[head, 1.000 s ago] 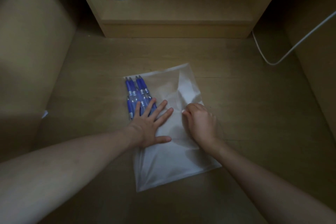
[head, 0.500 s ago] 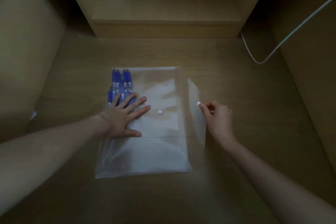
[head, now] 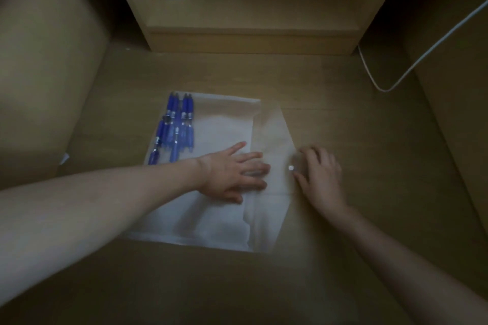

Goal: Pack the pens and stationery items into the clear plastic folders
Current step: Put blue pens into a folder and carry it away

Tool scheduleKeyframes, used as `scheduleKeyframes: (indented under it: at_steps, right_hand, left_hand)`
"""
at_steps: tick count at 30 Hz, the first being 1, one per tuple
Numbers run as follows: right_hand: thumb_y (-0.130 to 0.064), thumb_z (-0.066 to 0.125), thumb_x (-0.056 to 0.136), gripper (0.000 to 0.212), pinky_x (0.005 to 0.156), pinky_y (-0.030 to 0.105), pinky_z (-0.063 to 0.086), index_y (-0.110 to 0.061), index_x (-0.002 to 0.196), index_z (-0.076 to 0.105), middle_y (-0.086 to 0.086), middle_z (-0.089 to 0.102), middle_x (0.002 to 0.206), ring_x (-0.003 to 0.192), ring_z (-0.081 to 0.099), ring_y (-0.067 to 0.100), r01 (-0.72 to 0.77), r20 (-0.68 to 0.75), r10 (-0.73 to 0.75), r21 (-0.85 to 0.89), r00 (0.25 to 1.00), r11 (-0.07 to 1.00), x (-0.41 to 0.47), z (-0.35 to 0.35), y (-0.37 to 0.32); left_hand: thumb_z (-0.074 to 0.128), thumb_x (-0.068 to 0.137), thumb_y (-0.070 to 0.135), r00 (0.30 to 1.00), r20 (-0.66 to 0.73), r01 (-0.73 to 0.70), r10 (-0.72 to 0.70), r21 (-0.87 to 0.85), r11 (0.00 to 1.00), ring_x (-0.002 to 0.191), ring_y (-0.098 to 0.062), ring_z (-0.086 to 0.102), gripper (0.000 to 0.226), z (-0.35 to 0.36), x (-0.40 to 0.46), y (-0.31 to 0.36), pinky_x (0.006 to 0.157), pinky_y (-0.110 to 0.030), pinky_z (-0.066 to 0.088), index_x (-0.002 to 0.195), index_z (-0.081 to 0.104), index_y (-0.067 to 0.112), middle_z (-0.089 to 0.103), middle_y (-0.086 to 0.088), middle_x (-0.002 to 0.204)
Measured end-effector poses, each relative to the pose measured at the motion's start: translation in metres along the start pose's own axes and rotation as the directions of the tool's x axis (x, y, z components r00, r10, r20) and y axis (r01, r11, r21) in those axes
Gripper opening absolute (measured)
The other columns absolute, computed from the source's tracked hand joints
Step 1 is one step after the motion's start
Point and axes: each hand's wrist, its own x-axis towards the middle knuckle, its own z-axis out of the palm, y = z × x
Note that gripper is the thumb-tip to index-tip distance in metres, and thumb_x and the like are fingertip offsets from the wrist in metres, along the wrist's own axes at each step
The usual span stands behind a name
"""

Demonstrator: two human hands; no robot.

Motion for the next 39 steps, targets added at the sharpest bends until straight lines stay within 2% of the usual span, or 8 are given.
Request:
scheduleKeyframes:
  at_steps: [4, 6, 16, 21, 25, 31, 35, 39]
  right_hand:
    - [-0.032, 0.001, 0.088, 0.066, 0.114, 0.029, -0.008, -0.024, 0.151, 0.020, 0.006, 0.006, 0.160, 0.147, 0.001, 0.022, 0.394, 0.212, -0.372, -0.074, 0.904, 0.916, -0.001, 0.003, -0.005]
    - [-0.036, -0.011, 0.079, 0.076, 0.111, 0.025, -0.015, -0.029, 0.152, 0.011, 0.000, -0.001, 0.160, 0.147, -0.005, 0.016, 0.459, 0.337, -0.400, -0.115, 0.852, 0.881, -0.001, 0.011, -0.004]
    - [-0.031, -0.006, 0.083, 0.069, 0.111, 0.024, -0.013, -0.037, 0.150, 0.008, -0.008, -0.003, 0.160, 0.146, -0.004, 0.008, 0.399, 0.356, -0.344, -0.093, 0.869, 0.912, 0.001, 0.018, -0.001]
    - [-0.030, -0.007, 0.080, 0.073, 0.110, 0.024, -0.013, -0.038, 0.150, 0.011, -0.008, 0.000, 0.160, 0.147, -0.002, 0.008, 0.396, 0.337, -0.350, -0.077, 0.874, 0.915, -0.001, 0.020, 0.000]
    - [-0.011, 0.025, 0.099, 0.059, 0.114, 0.029, -0.010, -0.038, 0.150, 0.010, -0.009, -0.001, 0.160, 0.146, -0.003, 0.007, 0.385, 0.314, -0.339, -0.095, 0.887, 0.918, -0.002, 0.018, -0.001]
    - [-0.031, -0.003, 0.085, 0.067, 0.113, 0.031, -0.010, -0.038, 0.150, 0.012, -0.009, 0.001, 0.160, 0.147, 0.000, 0.009, 0.391, 0.325, -0.342, -0.097, 0.882, 0.915, -0.002, 0.019, 0.000]
    - [-0.026, 0.004, 0.090, 0.061, 0.114, 0.031, -0.011, -0.038, 0.150, 0.011, -0.008, 0.001, 0.160, 0.147, -0.001, 0.008, 0.390, 0.321, -0.335, -0.127, 0.886, 0.912, -0.001, 0.021, 0.001]
    - [-0.033, -0.011, 0.077, 0.076, 0.114, 0.031, -0.010, -0.038, 0.150, 0.011, -0.008, 0.002, 0.160, 0.147, 0.000, 0.009, 0.394, 0.328, -0.336, -0.125, 0.883, 0.911, -0.002, 0.020, 0.000]
  left_hand:
    - [0.033, 0.098, 0.052, 0.996, 0.094, -0.008, 0.004, 0.044, 0.999, 0.147, -0.025, -0.007, 0.065, 0.001, 0.004, 0.003, 0.114, -0.048, -0.012, 0.152, 0.004, 0.029, -0.005, -0.002, 0.161]
    - [0.032, 0.098, 0.051, 0.993, 0.119, -0.005, 0.001, 0.038, 0.999, 0.147, -0.025, -0.004, 0.065, 0.001, 0.003, 0.003, 0.115, -0.047, -0.009, 0.152, 0.002, 0.029, -0.005, -0.003, 0.160]
    - [0.038, 0.099, 0.043, 1.000, 0.024, -0.011, 0.012, -0.025, 1.000, 0.144, -0.023, 0.016, 0.053, 0.012, -0.009, -0.009, 0.117, -0.042, 0.005, 0.147, 0.031, 0.022, 0.025, -0.007, 0.154]
    - [0.041, 0.086, 0.043, 0.934, -0.329, -0.104, 0.138, 0.119, 0.987, 0.104, -0.028, 0.056, 0.038, 0.014, -0.018, -0.018, 0.097, -0.041, 0.043, 0.098, 0.065, 0.016, 0.062, -0.009, 0.102]
    - [0.040, 0.088, 0.038, 0.850, -0.514, -0.039, 0.114, 0.155, 0.987, 0.101, -0.027, 0.043, 0.032, 0.007, -0.023, -0.020, 0.102, -0.043, 0.030, 0.088, 0.066, 0.019, 0.058, -0.007, 0.094]
    - [0.066, 0.078, 0.035, 0.859, -0.467, 0.203, -0.209, -0.063, 0.977, 0.125, -0.053, 0.042, 0.023, 0.004, -0.046, -0.004, 0.096, -0.070, 0.034, 0.088, 0.060, 0.015, 0.045, -0.029, 0.130]
    - [0.074, 0.077, 0.037, 0.840, -0.410, 0.309, -0.355, -0.177, 0.935, 0.132, -0.054, 0.031, 0.040, 0.003, -0.052, -0.001, 0.102, -0.066, 0.030, 0.104, 0.059, 0.012, 0.021, -0.038, 0.146]
    - [0.063, 0.086, 0.041, 0.865, -0.317, 0.337, -0.390, -0.210, 0.918, 0.141, -0.045, 0.019, 0.046, 0.006, -0.053, -0.003, 0.113, -0.055, 0.015, 0.121, 0.053, 0.015, 0.011, -0.030, 0.154]
